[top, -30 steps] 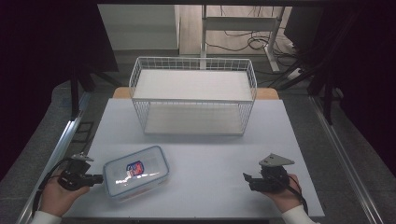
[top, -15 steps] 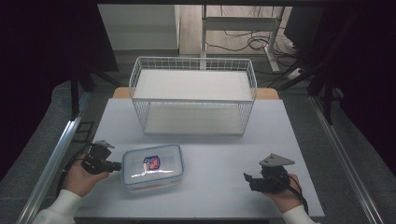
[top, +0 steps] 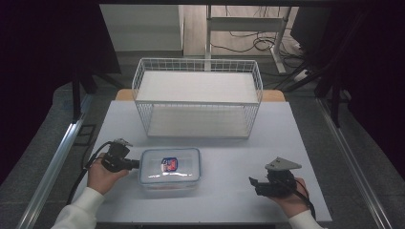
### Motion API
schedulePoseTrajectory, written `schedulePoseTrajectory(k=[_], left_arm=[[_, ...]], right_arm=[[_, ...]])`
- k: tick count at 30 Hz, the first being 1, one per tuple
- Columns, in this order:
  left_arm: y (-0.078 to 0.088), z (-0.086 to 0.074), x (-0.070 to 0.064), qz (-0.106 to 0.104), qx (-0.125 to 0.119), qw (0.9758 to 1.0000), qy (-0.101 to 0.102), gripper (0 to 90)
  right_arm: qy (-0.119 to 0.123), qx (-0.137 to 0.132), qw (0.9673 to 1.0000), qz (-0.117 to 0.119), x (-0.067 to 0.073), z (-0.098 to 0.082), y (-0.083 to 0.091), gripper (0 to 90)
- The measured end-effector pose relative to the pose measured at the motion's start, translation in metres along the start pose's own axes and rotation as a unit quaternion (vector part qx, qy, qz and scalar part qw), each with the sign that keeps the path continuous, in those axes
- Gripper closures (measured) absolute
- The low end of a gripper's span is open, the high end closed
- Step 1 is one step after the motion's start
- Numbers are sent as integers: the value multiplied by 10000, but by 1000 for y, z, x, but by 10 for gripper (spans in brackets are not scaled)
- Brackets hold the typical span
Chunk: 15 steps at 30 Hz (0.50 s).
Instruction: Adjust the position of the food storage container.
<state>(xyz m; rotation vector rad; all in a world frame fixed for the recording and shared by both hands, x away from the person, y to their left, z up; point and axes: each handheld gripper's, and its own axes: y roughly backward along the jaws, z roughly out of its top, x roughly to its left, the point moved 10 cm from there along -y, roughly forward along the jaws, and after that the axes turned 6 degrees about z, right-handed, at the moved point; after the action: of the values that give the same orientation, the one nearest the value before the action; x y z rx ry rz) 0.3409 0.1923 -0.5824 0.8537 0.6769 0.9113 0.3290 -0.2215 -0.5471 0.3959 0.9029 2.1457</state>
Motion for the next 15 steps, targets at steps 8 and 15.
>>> schedulePoseTrajectory(k=[8, 15], left_arm=[[-8, 8, -26, -211, -24, 9997, -151, 900], [-14, 15, -39, -216, -108, 9995, -194, 900]], right_arm=[[-2, -8, 10000, -2, -1, 0, 1, 224], [8, 3, 10000, 13, -1, 0, 0, 224]])
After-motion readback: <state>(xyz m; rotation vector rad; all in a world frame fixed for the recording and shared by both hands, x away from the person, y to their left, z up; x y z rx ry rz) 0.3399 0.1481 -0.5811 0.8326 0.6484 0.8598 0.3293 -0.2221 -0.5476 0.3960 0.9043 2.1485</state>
